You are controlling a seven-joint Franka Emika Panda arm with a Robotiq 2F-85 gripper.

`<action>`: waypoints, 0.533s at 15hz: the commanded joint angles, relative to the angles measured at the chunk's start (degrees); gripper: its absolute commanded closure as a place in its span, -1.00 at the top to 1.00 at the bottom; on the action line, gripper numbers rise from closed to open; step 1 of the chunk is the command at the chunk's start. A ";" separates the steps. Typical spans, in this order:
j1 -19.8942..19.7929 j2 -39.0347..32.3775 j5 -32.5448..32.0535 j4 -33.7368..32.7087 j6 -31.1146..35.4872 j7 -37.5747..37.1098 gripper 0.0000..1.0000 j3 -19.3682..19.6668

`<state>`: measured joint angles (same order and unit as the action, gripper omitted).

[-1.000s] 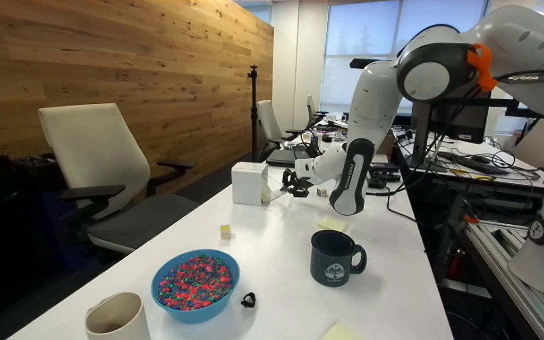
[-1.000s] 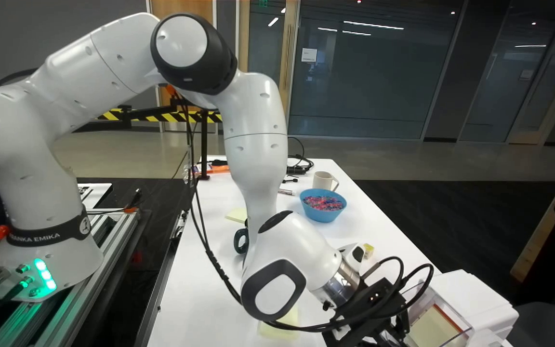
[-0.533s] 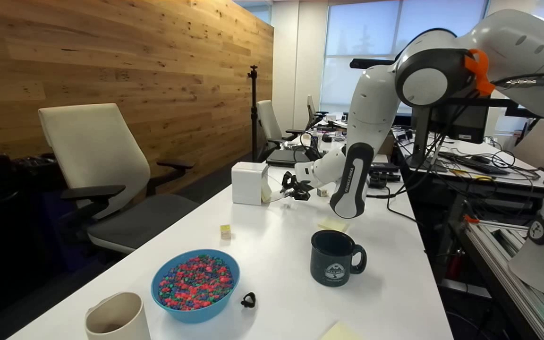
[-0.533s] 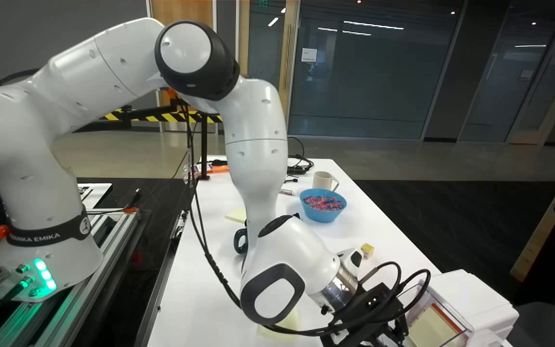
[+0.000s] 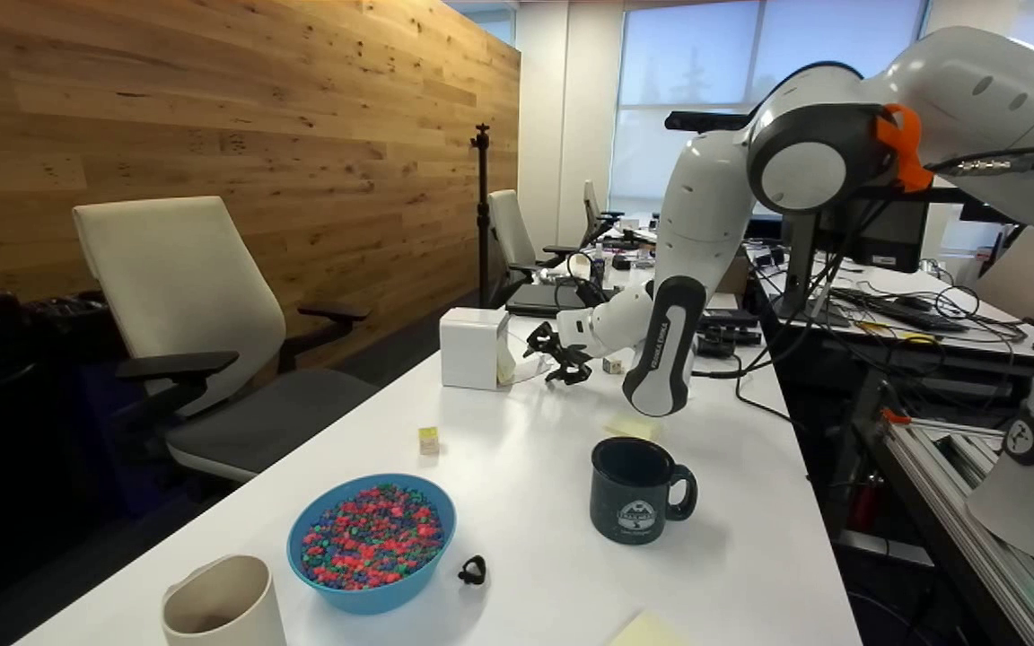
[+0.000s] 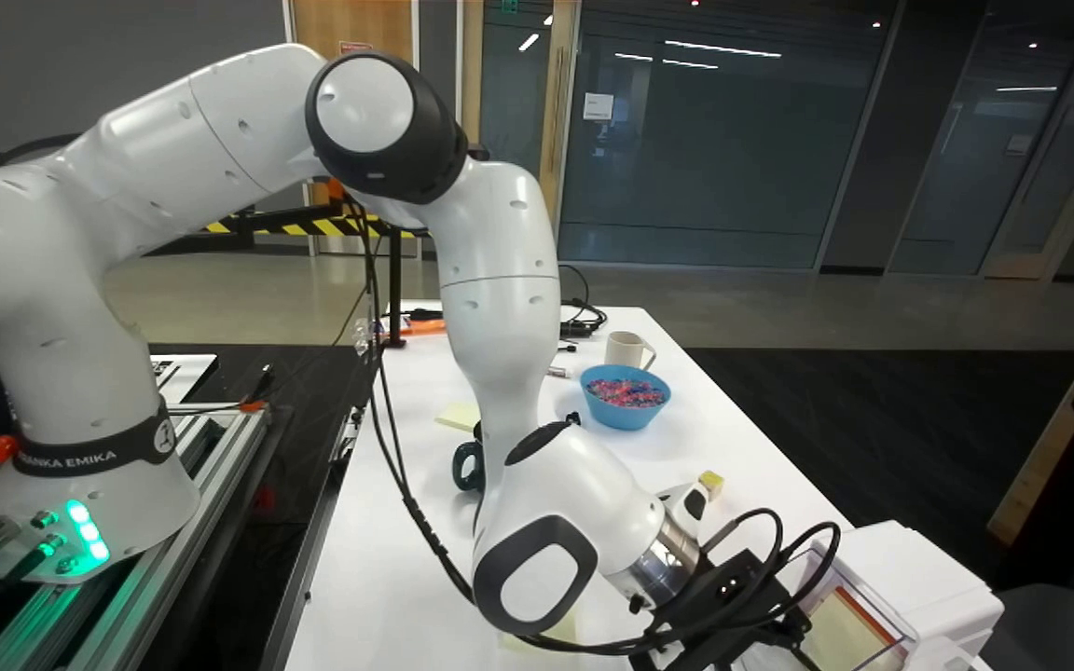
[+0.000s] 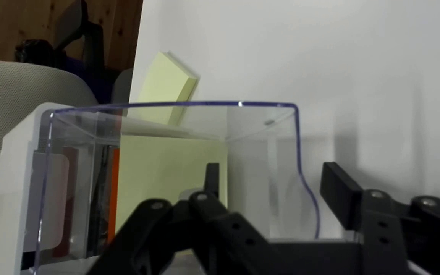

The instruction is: Open the white box then close it.

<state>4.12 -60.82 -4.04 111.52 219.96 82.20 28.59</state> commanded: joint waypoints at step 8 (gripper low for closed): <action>0.87 -0.32 1.68 -0.42 0.63 1.14 1.00 0.59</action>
<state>4.63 -60.97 -3.51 111.16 219.96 82.20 29.02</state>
